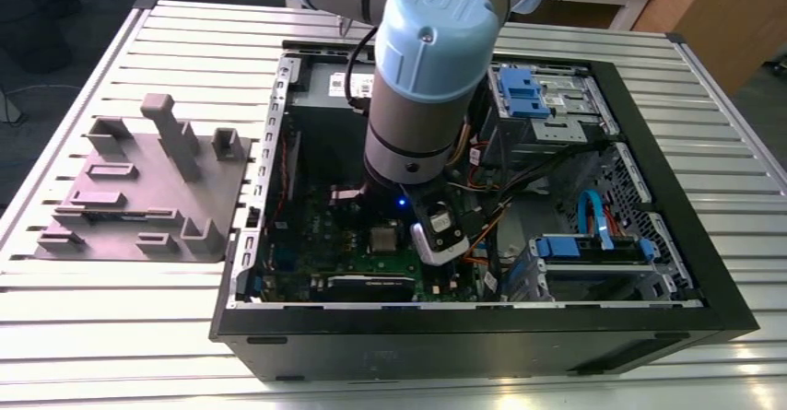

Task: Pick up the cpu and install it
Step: 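Place the cpu into insertion slot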

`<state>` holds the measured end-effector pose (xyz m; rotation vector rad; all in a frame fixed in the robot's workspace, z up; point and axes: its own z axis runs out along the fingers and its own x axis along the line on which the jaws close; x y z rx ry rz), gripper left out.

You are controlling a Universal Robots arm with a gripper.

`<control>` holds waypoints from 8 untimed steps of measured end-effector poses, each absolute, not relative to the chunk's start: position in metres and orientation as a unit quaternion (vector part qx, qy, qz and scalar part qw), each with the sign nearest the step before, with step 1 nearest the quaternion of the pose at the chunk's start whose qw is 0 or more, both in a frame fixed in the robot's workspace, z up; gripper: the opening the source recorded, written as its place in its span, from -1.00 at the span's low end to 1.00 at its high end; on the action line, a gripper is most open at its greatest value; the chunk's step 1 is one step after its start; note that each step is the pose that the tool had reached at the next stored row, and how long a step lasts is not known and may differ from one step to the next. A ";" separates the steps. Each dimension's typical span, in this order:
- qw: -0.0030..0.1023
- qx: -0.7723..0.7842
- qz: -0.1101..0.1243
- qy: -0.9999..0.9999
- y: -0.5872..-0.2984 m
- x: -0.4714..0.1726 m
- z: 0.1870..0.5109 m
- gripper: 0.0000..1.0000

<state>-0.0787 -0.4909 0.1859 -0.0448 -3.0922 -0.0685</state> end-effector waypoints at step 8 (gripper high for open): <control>0.018 -0.014 -0.021 -1.000 -0.491 -0.079 0.186 0.12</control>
